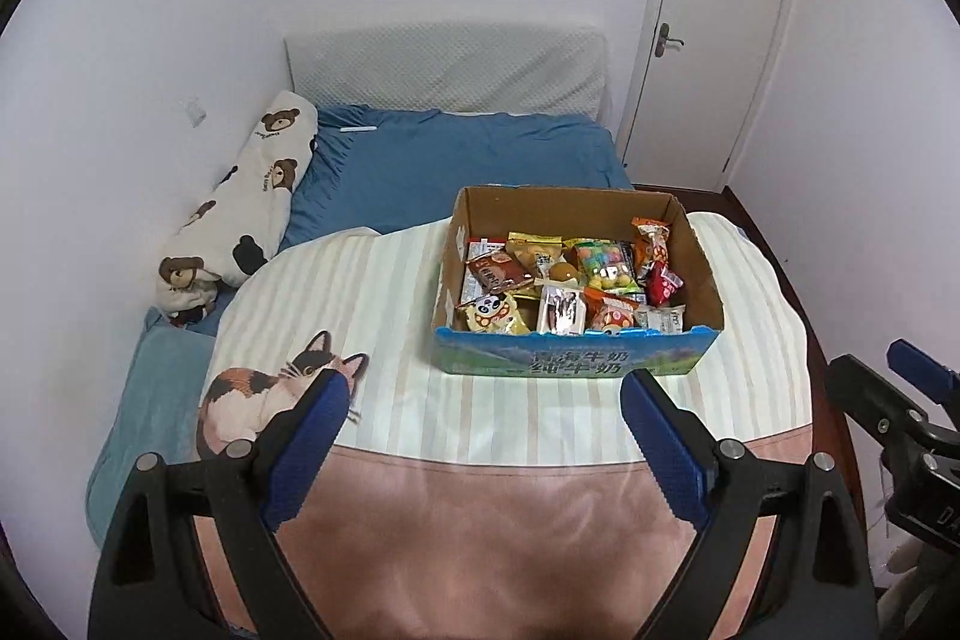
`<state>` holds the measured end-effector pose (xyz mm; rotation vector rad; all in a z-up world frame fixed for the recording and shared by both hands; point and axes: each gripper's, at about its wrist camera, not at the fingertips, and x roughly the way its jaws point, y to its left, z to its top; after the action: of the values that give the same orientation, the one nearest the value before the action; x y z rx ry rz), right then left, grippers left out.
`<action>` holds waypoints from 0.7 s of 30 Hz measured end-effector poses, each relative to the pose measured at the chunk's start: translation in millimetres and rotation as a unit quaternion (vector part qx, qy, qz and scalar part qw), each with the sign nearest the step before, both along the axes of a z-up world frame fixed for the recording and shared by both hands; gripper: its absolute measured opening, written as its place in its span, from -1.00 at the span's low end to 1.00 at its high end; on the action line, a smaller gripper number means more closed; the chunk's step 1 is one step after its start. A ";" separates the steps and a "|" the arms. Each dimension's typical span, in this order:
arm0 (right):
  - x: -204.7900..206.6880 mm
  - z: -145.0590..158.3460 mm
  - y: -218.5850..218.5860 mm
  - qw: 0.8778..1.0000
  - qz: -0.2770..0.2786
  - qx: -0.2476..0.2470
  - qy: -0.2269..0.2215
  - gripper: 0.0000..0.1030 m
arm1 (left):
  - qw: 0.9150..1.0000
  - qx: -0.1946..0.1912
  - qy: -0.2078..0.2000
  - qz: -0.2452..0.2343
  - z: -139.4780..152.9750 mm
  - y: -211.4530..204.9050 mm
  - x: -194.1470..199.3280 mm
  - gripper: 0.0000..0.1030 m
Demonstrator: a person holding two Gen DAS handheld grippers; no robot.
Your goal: Organize snacks
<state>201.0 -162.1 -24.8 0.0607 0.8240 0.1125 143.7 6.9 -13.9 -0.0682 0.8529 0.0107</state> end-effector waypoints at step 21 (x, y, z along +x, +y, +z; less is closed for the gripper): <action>7.1 -8.3 -11.0 0.998 -0.044 -0.026 -0.038 1.00 | 0.999 0.021 -0.018 0.032 -13.9 4.5 21.3 1.00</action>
<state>208.2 -173.2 -33.1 0.0428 0.7464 0.0095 165.0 11.4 -27.8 -0.0569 0.8142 0.0876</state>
